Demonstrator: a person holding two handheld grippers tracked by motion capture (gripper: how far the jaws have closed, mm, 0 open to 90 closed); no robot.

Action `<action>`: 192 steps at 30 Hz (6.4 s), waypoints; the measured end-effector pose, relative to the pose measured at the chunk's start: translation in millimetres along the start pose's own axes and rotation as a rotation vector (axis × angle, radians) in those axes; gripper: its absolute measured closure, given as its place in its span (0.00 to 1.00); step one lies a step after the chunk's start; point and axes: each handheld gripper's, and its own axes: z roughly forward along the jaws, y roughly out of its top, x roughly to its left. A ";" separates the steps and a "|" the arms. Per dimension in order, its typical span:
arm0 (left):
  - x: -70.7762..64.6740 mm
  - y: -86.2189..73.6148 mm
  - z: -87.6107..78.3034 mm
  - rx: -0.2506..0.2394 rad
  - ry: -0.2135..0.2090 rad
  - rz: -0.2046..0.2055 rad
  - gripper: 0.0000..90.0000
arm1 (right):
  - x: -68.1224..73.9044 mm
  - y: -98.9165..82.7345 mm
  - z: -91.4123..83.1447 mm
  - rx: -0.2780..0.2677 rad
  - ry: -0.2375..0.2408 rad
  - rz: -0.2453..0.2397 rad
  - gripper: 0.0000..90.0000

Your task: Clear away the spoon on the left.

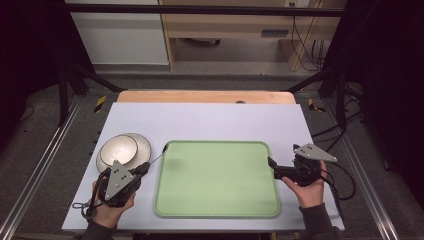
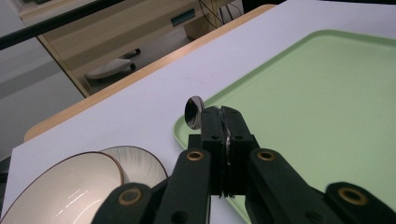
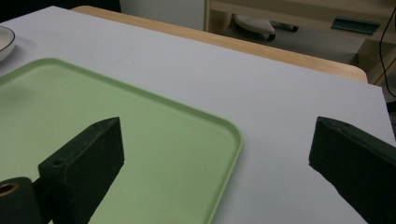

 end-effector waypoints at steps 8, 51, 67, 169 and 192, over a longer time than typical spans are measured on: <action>-4.4 1.3 10.7 0.029 0.003 0.029 0.99 | 0.8 -0.6 1.9 0.005 0.002 -0.006 0.04; -36.3 -2.8 49.9 0.178 -0.017 0.223 0.95 | 1.5 -1.3 3.9 0.018 0.011 -0.016 0.04; -47.8 -3.3 53.9 0.199 -0.042 0.288 0.92 | 1.7 -1.2 4.0 0.020 0.013 -0.015 0.04; -58.8 -27.4 65.6 0.331 -0.198 0.247 0.24 | 2.6 -1.3 4.4 0.041 0.028 -0.018 0.03; -4.3 -24.1 34.1 0.123 -0.068 -0.042 0.26 | -0.6 -0.1 0.7 0.020 0.009 -0.011 0.03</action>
